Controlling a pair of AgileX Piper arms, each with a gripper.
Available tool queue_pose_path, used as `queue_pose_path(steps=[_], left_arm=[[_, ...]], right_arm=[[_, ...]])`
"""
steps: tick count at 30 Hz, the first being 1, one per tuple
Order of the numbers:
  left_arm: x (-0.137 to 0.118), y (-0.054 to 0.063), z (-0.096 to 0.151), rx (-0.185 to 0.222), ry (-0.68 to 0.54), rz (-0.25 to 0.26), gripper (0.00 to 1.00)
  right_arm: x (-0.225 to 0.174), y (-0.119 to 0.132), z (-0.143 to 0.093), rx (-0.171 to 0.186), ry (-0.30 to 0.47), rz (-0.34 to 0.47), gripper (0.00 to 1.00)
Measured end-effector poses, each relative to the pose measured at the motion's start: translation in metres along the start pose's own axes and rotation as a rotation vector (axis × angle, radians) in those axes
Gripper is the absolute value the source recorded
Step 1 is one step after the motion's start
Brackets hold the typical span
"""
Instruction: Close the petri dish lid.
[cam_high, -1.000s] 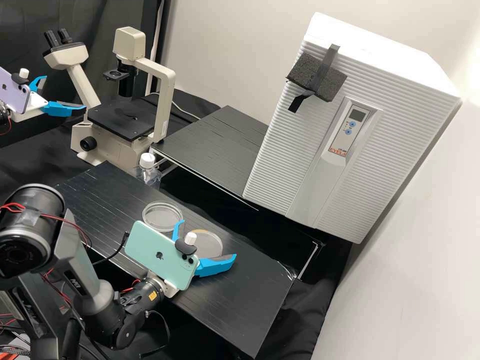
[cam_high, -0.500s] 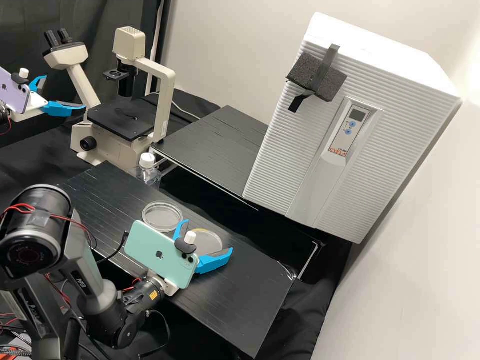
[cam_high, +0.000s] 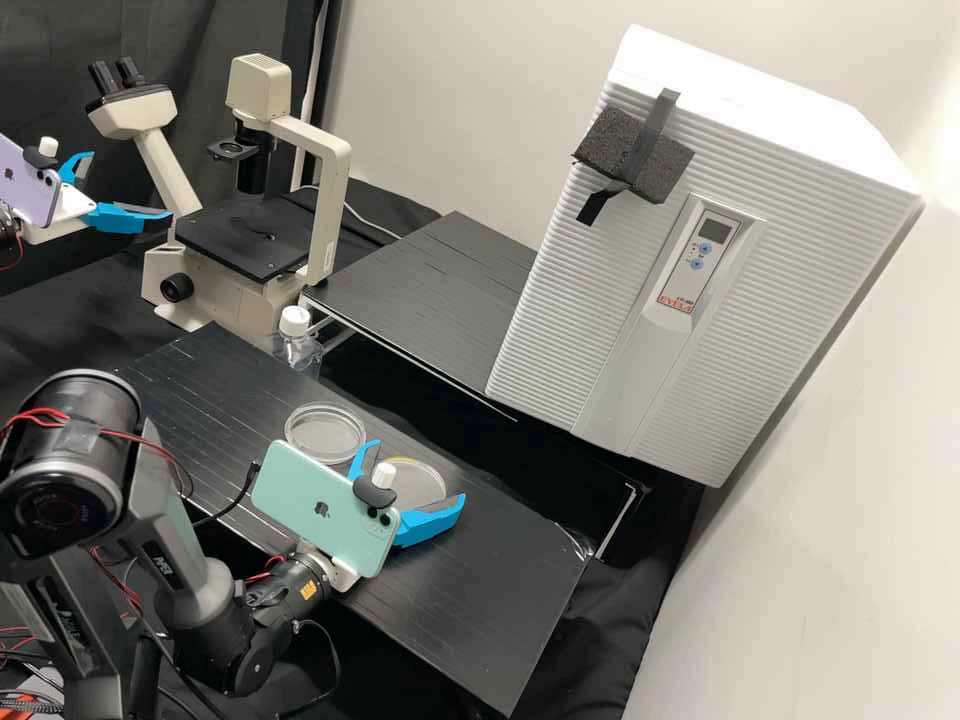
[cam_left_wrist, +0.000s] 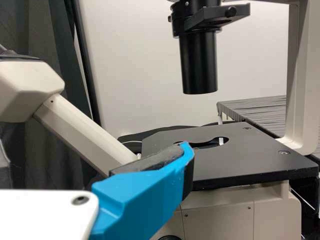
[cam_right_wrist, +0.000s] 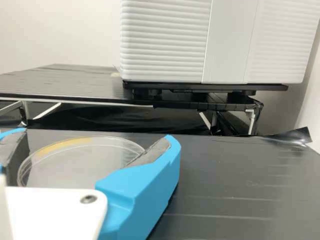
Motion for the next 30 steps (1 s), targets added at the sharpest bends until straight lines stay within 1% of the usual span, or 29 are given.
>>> queue_pose_path(steps=[4,5,9,12,16,21,23,25,30], left_arm=[[0.000,0.000,0.000,0.000,0.000,0.000,1.00],[0.000,0.000,0.000,0.000,0.000,0.000,1.00],[0.000,0.000,0.000,0.000,0.000,0.000,1.00],[0.000,0.000,0.000,0.000,0.000,0.000,1.00],[0.000,0.000,0.000,0.000,0.000,0.000,1.00],[0.000,0.000,0.000,0.000,0.000,0.000,1.00],[0.000,0.000,0.000,0.000,0.000,0.000,1.00],[0.000,0.000,0.000,0.000,0.000,0.000,1.00],[0.000,0.000,0.000,0.000,0.000,0.000,1.00]], right_arm=[[-0.002,0.003,-0.007,0.024,0.003,0.018,0.00],[-0.002,0.003,-0.009,0.036,0.002,0.023,0.00],[-0.004,0.007,-0.017,0.064,0.035,0.059,0.00],[-0.006,0.009,-0.026,0.082,0.076,0.078,0.00],[-0.006,0.008,-0.040,0.087,0.144,0.087,0.00],[-0.003,-0.002,-0.060,0.108,0.257,0.045,0.00],[-0.002,-0.007,-0.067,0.096,0.299,0.021,0.00],[-0.001,-0.012,-0.073,0.074,0.334,0.006,0.00],[0.001,-0.021,-0.083,0.033,0.379,-0.012,0.00]])
